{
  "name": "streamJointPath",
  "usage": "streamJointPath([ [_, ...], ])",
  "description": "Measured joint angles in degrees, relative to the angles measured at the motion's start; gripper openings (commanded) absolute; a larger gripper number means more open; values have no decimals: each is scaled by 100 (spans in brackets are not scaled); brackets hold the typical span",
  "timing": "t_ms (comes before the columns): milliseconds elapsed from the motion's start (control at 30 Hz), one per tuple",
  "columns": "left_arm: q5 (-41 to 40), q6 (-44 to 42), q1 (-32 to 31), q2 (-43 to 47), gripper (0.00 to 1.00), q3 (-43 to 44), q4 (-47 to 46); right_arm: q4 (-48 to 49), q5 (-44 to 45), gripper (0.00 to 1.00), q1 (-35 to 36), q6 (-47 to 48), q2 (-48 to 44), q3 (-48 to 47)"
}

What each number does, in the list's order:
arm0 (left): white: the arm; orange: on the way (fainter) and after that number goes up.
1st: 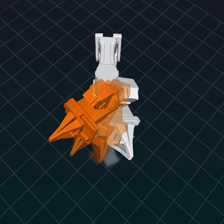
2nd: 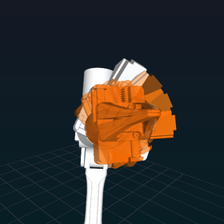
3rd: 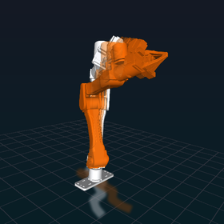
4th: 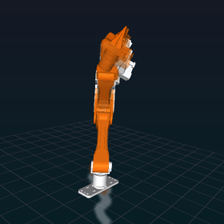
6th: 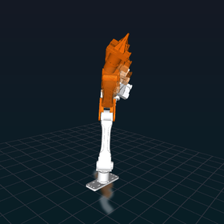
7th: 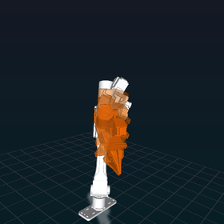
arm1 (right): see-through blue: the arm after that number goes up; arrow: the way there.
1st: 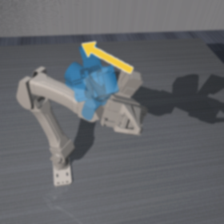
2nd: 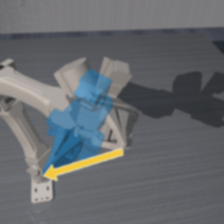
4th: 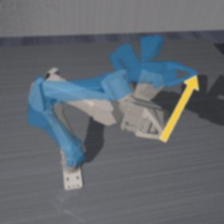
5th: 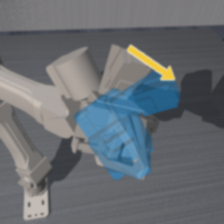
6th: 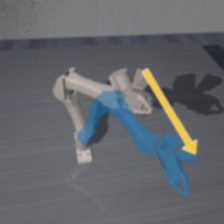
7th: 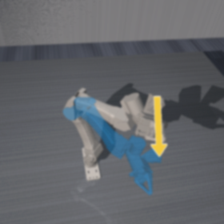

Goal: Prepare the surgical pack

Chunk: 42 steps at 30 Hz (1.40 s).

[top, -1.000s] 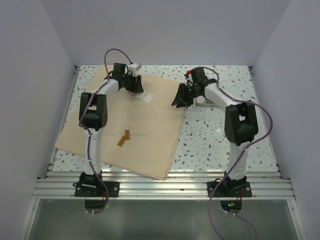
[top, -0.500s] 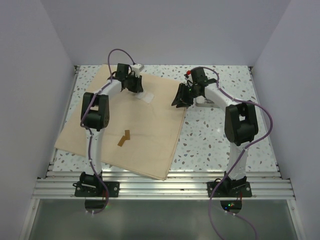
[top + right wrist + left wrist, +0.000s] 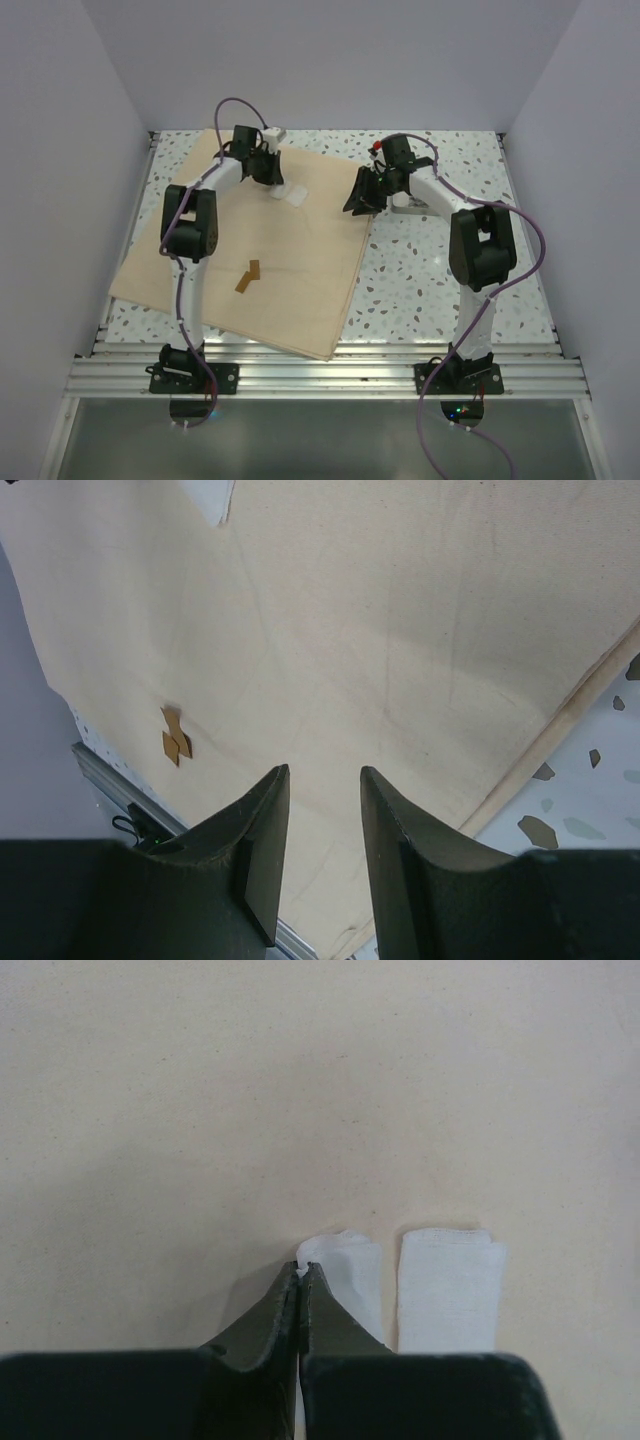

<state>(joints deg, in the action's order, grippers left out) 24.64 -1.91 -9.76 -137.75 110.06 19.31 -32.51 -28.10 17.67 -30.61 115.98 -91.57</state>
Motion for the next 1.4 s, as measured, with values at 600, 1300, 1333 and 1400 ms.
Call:
streamJointPath([
  [600, 584, 898, -2, 800, 0, -31, 278, 4, -7, 38, 0, 0, 0, 13],
  [1300, 925, 1486, -243, 105, 0, 42, 291, 7, -22, 38, 0, 0, 0, 20],
  [1333, 922, 1484, -243, 85, 0, 76, 293, 9, -22, 38, 0, 0, 0, 20],
  [1400, 920, 1482, -243, 52, 0, 140, 302, 7, -22, 38, 0, 0, 0, 20],
])
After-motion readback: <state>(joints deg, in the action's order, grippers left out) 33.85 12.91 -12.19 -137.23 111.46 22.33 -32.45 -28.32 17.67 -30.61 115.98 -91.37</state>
